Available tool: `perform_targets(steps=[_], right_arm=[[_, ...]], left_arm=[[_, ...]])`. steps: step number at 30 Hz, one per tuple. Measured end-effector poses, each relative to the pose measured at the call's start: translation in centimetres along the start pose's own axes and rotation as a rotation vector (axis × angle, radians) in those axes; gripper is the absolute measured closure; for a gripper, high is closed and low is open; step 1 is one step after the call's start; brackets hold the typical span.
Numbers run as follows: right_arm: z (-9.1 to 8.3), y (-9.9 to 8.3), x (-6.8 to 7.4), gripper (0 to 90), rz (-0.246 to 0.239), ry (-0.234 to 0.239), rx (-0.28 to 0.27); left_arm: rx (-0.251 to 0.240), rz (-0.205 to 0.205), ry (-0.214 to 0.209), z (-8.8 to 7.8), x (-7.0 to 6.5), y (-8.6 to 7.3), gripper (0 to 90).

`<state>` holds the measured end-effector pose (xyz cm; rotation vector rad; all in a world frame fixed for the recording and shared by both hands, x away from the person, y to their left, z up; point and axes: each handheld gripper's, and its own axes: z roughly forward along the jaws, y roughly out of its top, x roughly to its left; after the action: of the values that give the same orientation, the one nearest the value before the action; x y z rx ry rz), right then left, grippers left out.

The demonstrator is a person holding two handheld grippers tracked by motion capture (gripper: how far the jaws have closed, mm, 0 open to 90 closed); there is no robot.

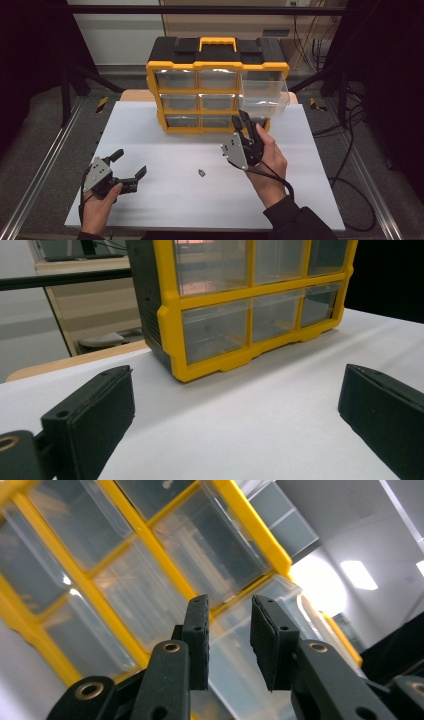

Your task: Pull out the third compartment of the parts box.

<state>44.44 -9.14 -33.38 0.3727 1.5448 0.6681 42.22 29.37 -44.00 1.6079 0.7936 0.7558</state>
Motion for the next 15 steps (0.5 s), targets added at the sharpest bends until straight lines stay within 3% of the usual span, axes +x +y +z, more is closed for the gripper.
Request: perform_targets(steps=[6, 15], right_arm=[[0.1, 0.4, 0.5, 65.8, 0.057, 0.05, 0.001], [0.8, 0.3, 1.6, 58.7, 0.192, 0.183, 0.036]], left_arm=[[0.003, -0.007, 0.015, -0.3, 0.0, -0.1, 1.5], [-0.001, -0.01, 0.021, -0.5, 0.0, -0.1, 1.5]])
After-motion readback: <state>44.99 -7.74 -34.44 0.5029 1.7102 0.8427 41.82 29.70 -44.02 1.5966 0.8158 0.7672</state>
